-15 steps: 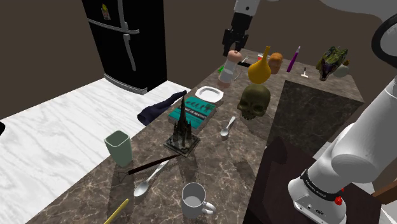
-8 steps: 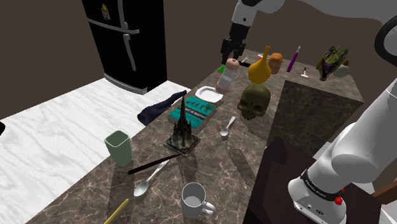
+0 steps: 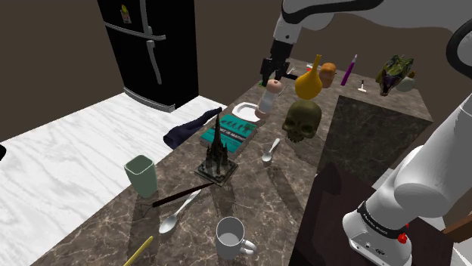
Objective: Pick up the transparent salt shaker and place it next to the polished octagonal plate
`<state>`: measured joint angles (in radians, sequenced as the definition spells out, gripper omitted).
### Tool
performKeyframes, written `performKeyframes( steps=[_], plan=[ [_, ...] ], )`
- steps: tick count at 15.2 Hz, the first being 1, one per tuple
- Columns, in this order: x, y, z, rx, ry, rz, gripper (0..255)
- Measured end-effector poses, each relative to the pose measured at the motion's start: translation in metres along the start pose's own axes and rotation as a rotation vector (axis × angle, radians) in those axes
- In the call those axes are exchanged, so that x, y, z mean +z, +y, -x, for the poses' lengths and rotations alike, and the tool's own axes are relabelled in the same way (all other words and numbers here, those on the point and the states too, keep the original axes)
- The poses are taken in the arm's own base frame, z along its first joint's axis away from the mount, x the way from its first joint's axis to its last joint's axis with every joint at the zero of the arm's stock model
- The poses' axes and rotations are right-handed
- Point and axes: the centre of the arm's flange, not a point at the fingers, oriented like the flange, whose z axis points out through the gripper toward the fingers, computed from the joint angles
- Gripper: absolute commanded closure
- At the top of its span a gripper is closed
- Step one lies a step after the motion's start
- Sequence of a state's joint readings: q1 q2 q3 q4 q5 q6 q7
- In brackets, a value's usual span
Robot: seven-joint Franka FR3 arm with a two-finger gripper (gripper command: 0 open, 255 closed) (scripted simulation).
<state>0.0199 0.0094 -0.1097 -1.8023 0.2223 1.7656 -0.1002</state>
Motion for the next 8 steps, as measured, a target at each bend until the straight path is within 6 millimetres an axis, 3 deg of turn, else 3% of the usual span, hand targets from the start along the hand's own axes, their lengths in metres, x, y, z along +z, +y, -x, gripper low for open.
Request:
performKeyframes(
  steps=[8],
  plan=[
    [0.040, 0.011, -0.001, 0.000, 0.000, 0.000, 255]
  ],
)
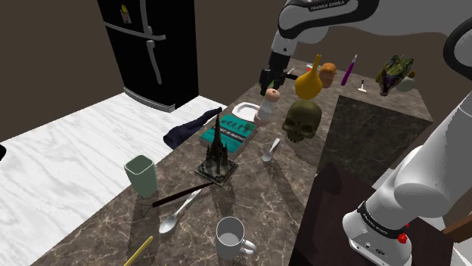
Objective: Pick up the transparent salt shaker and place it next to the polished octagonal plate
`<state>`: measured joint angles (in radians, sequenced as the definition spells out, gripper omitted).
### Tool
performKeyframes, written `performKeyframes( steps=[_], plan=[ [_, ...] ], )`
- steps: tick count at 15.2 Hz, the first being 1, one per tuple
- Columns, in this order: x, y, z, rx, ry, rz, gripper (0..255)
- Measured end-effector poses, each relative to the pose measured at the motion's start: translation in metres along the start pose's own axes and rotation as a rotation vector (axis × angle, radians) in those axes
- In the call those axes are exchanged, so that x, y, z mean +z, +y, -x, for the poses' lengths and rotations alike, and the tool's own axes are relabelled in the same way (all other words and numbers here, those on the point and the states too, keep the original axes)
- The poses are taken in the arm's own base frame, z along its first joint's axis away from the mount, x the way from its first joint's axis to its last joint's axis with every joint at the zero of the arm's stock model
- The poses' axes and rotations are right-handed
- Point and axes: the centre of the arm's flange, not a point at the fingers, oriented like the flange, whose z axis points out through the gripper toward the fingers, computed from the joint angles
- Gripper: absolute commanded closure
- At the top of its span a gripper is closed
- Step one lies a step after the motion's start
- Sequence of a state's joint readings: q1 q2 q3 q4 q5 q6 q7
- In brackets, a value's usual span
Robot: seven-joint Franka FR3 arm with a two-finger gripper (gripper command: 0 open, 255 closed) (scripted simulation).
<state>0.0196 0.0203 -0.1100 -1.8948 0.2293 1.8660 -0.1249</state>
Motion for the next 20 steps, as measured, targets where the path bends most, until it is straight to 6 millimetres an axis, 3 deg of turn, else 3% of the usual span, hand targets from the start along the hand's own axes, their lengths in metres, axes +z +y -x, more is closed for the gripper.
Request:
performKeyframes(
  steps=[17, 20],
  plan=[
    [0.088, 0.018, -0.003, 0.000, 0.000, 0.000, 255],
    [0.092, 0.019, -0.003, 0.000, 0.000, 0.000, 255]
  ],
)
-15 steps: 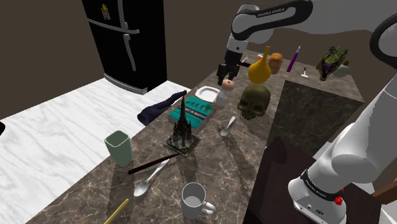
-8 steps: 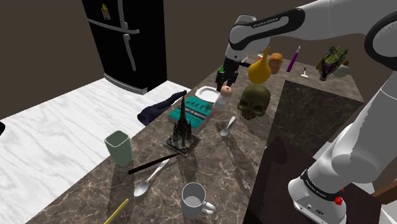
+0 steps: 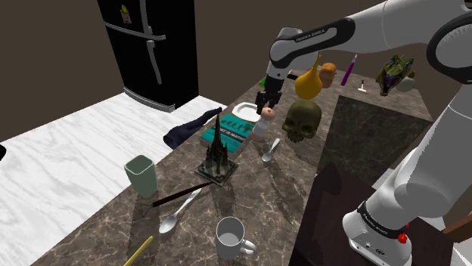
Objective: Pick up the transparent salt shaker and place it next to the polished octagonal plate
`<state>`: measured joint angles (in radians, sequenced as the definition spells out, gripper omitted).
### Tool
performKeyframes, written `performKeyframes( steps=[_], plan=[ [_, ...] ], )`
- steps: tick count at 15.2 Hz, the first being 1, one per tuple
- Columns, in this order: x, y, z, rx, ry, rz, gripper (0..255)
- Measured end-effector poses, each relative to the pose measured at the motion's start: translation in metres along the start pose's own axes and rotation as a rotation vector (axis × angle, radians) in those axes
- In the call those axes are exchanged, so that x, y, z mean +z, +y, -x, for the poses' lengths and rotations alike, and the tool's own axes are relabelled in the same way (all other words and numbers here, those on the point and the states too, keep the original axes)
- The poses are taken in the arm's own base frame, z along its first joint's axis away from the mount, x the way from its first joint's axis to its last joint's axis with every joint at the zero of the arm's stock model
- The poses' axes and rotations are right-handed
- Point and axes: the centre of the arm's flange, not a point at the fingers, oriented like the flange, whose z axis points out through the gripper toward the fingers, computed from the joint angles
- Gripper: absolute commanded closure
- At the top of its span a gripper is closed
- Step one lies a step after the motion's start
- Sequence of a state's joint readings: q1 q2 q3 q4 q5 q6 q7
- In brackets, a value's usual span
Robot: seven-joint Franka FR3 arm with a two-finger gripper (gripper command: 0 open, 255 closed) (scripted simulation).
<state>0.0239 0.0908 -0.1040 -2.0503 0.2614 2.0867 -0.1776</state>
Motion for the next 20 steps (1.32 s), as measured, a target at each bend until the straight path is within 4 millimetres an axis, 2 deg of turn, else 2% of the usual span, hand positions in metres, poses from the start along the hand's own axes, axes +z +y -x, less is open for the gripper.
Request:
performKeyframes(
  steps=[4, 5, 11, 16, 20],
  plan=[
    [0.001, 0.000, 0.000, 0.000, 0.000, 0.000, 255],
    [0.001, 0.000, 0.000, 0.000, 0.000, 0.000, 0],
    [0.001, 0.000, 0.000, 0.000, 0.001, 0.000, 0],
    [-0.044, -0.001, 0.000, 0.000, 0.002, 0.000, 0],
    [-0.049, 0.000, 0.000, 0.000, 0.001, 0.000, 0]
  ],
)
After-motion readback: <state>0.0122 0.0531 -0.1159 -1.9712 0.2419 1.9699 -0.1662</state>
